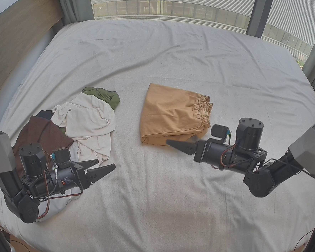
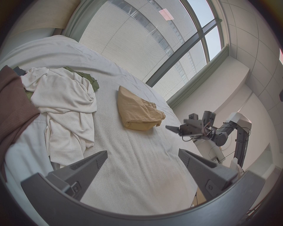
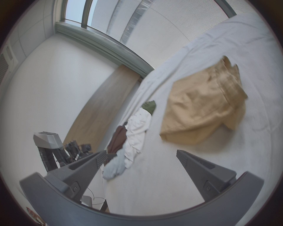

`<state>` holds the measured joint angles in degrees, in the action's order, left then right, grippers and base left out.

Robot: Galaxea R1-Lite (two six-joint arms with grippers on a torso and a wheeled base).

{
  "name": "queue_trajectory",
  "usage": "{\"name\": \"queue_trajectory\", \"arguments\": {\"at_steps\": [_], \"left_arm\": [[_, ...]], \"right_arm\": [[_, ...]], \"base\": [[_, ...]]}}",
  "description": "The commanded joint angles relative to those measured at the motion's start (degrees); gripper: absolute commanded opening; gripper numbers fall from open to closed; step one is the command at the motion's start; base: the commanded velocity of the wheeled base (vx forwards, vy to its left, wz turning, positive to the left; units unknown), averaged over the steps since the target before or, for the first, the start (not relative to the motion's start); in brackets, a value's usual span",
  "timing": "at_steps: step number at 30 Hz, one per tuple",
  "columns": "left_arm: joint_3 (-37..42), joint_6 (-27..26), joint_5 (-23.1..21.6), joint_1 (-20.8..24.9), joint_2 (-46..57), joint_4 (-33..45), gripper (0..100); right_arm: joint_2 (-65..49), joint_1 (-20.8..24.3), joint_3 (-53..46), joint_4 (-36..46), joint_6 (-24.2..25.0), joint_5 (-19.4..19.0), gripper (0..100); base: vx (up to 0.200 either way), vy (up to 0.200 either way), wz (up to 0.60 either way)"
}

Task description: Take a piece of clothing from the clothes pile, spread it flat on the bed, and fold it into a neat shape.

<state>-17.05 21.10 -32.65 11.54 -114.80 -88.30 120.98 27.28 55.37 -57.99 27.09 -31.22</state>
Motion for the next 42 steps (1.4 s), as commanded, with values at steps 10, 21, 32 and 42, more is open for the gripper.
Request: {"name": "queue_trajectory", "arguments": {"at_steps": [10,21,32,42], "left_arm": [[-0.08,0.61,-0.75,-0.91,-0.25,-0.03,100],[0.0,0.61,-0.75,-0.82,-0.34,-0.03,100],[0.09,0.61,-0.75,-0.82,0.01,-0.03,100],[0.0,0.61,-0.75,-0.91,0.01,-0.12,100]], "right_arm": [[8.22,-4.69,16.44,-1.95,5.78,0.28,100],[13.23,-6.63,16.09,-3.36,5.08,0.46,100],[15.87,-6.8,16.26,-3.27,4.38,0.72,100],[17.27,-6.98,16.35,-3.71,2.71,0.81,100]], "base": [[0.0,0.0,0.0],[0.0,0.0,0.0],[0.0,0.0,0.0],[0.0,0.0,0.0]]}}
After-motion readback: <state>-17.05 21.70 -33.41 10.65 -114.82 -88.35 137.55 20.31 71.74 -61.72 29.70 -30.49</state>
